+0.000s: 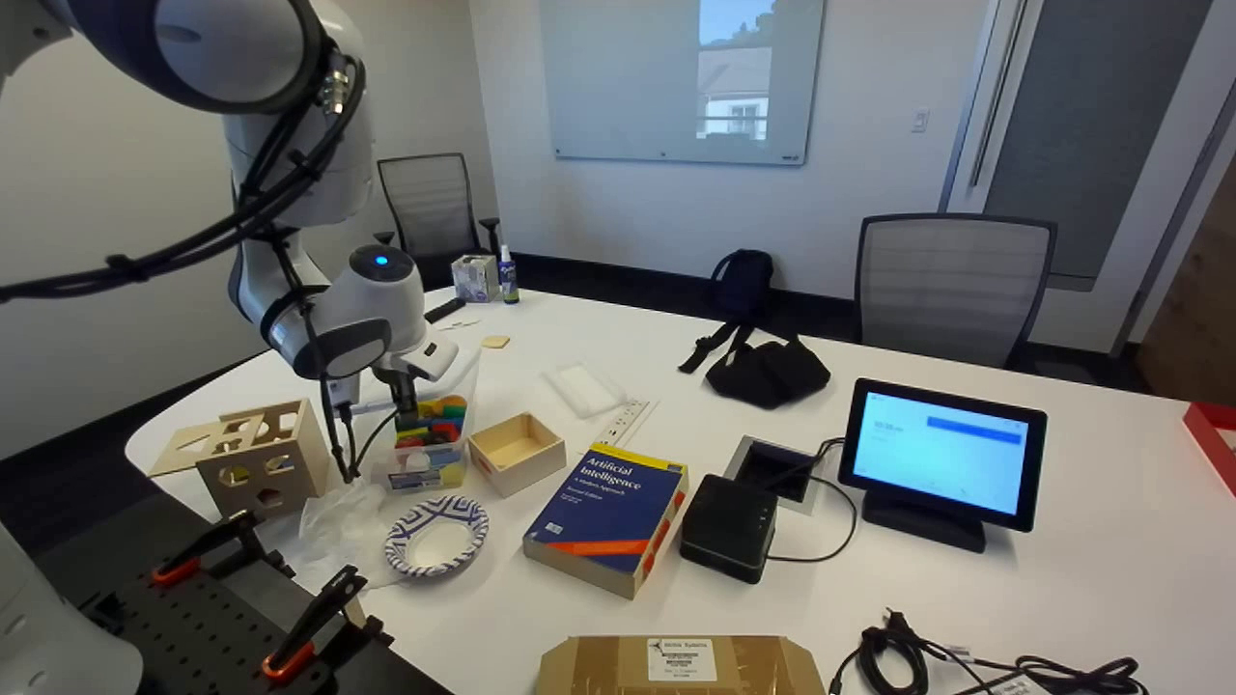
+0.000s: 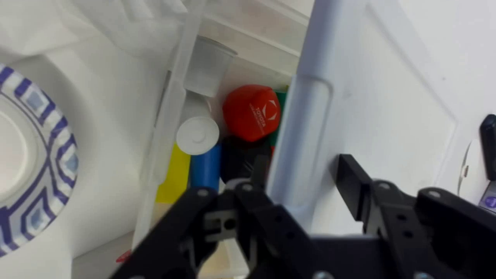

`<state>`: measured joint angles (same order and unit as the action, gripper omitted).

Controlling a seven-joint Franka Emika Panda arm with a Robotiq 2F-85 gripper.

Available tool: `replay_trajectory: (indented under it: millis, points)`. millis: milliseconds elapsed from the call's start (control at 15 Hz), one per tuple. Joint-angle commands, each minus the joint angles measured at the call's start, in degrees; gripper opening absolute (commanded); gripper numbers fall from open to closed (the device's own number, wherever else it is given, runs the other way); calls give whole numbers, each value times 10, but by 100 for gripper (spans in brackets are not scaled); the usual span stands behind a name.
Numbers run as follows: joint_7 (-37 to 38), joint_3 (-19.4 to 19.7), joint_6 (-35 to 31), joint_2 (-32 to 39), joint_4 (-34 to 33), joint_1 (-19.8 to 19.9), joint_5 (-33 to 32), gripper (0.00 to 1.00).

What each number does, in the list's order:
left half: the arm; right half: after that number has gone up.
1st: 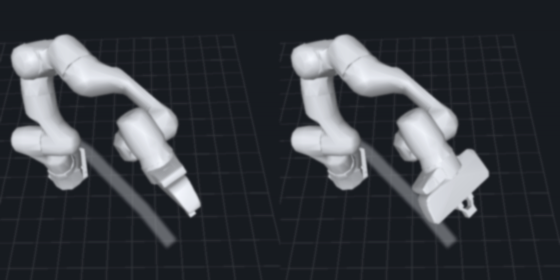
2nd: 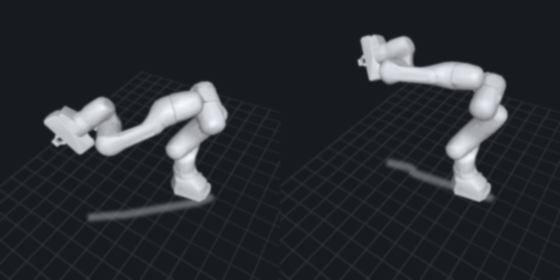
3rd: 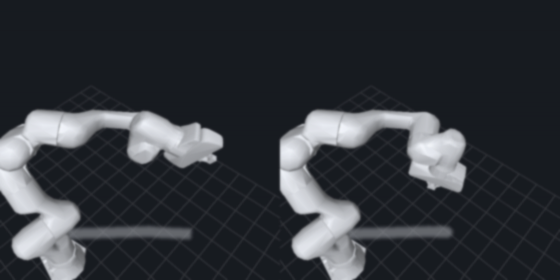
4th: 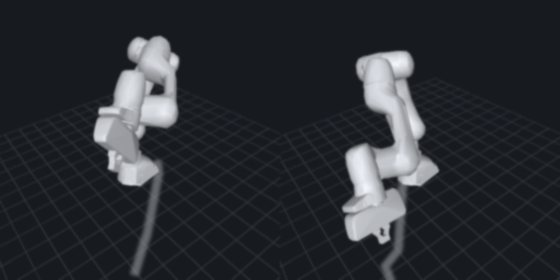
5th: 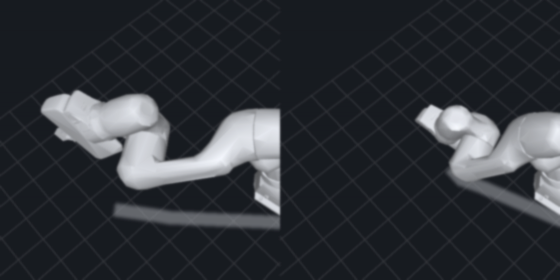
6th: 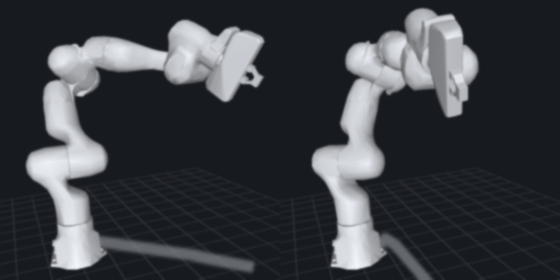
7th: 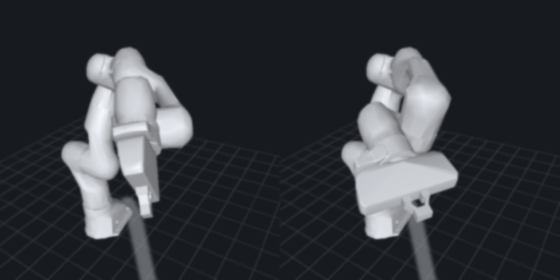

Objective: Move the small wooden box forward, pick up the white container, put it in the lunchbox and put the white lid on the lunchbox

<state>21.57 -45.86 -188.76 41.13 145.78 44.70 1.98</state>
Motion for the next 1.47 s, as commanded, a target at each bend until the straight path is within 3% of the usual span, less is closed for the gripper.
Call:
replay_trajectory:
  millis: [0,200,467,733,933,1267,1400]
  points:
    - [8,-8,80,-40,-6,-6,57,81]
    - [9,-12,115,-66,-4,-16,111,99]
    - [5,-14,147,-97,-4,-36,173,100]
    - [-25,25,198,-117,-41,-106,184,100]
    - [-46,86,239,-119,-94,-193,181,100]
    - [-60,224,304,-94,-194,-354,176,100]
    - [-55,267,325,-84,-221,-398,174,100]
